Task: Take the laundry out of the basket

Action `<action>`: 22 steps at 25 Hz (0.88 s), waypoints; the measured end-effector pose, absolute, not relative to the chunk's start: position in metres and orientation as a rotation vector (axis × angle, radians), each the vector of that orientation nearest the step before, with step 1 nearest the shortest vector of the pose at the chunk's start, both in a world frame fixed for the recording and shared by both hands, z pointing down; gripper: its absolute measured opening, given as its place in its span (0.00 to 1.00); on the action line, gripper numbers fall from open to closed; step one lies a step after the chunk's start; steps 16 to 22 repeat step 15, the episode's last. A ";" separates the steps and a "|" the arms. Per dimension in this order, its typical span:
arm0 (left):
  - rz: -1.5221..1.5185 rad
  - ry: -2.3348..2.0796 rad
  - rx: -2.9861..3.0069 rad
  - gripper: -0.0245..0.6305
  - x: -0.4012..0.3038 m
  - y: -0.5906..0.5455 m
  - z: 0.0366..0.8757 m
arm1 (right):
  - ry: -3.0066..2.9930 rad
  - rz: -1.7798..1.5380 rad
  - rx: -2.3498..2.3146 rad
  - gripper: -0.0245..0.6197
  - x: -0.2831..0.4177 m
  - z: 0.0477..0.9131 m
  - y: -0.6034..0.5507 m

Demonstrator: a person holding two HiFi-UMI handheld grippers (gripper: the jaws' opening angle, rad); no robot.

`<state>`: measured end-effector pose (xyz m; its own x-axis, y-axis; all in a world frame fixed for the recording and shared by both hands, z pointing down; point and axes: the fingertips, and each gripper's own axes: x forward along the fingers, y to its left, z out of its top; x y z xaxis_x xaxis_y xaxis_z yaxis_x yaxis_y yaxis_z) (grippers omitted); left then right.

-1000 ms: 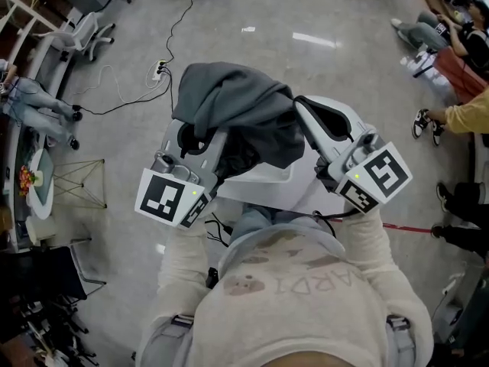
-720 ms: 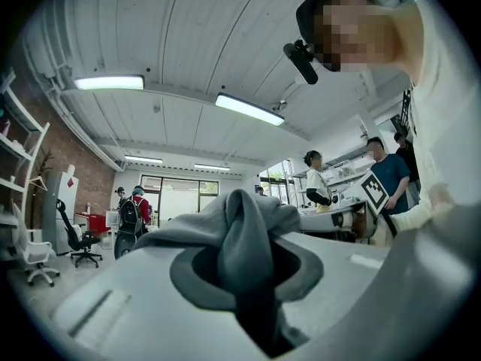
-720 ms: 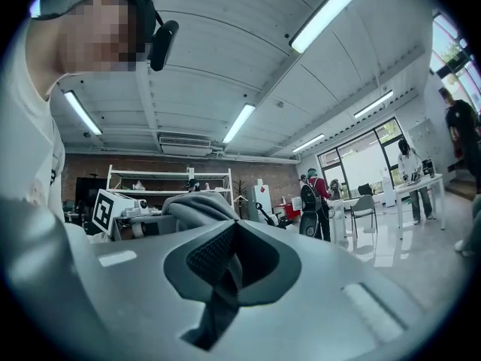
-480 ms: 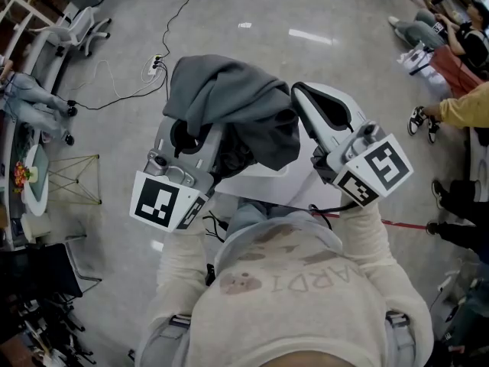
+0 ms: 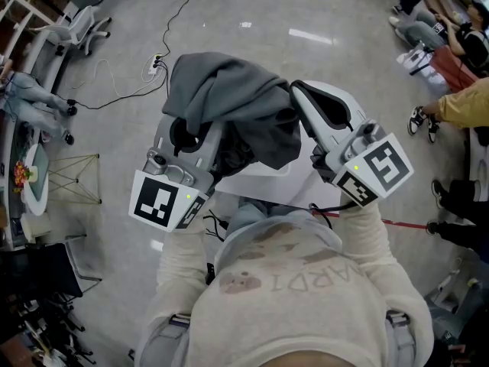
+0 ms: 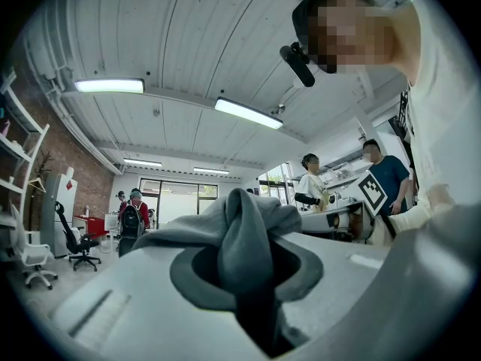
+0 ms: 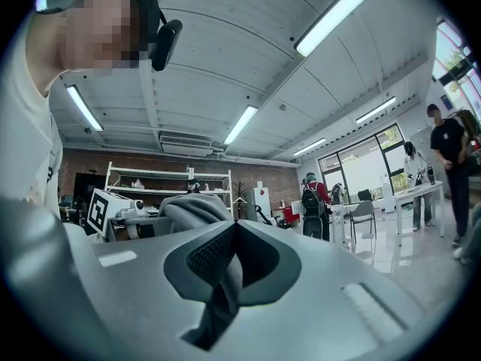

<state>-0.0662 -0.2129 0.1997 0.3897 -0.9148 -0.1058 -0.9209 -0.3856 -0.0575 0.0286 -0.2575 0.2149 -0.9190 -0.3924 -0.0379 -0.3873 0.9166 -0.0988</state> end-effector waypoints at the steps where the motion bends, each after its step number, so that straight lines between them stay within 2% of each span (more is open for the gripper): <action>1: 0.086 1.675 -2.527 0.15 -0.066 -0.213 0.199 | 3.020 -0.136 -0.615 0.08 0.028 0.215 -0.257; 22: 0.089 1.664 -2.529 0.15 -0.069 -0.212 0.198 | 3.019 -0.118 -0.623 0.08 0.027 0.213 -0.254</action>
